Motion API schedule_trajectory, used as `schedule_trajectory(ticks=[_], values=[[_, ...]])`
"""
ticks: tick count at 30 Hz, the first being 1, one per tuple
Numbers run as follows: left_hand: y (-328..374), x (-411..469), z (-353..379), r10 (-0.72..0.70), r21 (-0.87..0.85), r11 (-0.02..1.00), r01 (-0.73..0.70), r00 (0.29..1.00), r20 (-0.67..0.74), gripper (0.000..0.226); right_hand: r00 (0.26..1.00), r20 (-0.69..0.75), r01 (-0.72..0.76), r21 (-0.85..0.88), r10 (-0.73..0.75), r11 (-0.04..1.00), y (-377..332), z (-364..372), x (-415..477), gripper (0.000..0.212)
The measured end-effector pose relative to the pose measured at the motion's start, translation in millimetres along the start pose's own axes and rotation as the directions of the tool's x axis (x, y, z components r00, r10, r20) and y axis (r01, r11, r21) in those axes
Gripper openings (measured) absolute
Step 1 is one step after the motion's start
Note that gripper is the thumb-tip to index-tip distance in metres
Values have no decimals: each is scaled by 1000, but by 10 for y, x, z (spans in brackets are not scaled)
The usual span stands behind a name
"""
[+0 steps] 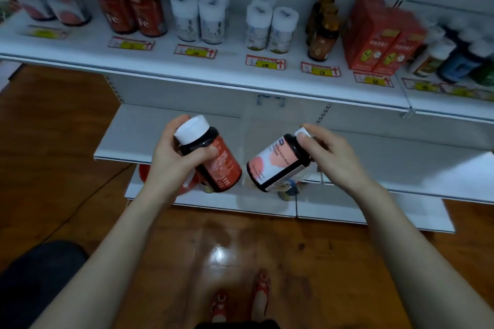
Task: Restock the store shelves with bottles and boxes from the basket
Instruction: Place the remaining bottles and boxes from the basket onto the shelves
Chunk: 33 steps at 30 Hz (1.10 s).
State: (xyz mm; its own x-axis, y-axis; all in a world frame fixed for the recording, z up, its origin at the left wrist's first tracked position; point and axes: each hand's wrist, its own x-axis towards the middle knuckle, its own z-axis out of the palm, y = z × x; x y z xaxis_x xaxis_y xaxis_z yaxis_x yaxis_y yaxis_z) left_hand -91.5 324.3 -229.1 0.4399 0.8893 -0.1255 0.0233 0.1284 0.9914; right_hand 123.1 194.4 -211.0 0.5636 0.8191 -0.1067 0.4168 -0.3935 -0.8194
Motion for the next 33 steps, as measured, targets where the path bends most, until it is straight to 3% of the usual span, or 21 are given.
schedule_trajectory(ticks=[8,17,27,33], values=[[429,-181,-383,95,51,995,-90,990,-108,73,977,147,152,27,-155,988,-596,21,-59,35],[811,-279,-817,208,124,976,-180,939,-275,69,823,406,418,38,-396,908,-1317,86,303,61],[930,-395,-1253,229,122,973,-194,856,-464,68,744,434,538,63,-509,841,-1932,613,698,29],[1019,-170,-1703,243,135,970,-203,820,-518,68,649,542,596,74,-534,800,-2450,970,961,39]])
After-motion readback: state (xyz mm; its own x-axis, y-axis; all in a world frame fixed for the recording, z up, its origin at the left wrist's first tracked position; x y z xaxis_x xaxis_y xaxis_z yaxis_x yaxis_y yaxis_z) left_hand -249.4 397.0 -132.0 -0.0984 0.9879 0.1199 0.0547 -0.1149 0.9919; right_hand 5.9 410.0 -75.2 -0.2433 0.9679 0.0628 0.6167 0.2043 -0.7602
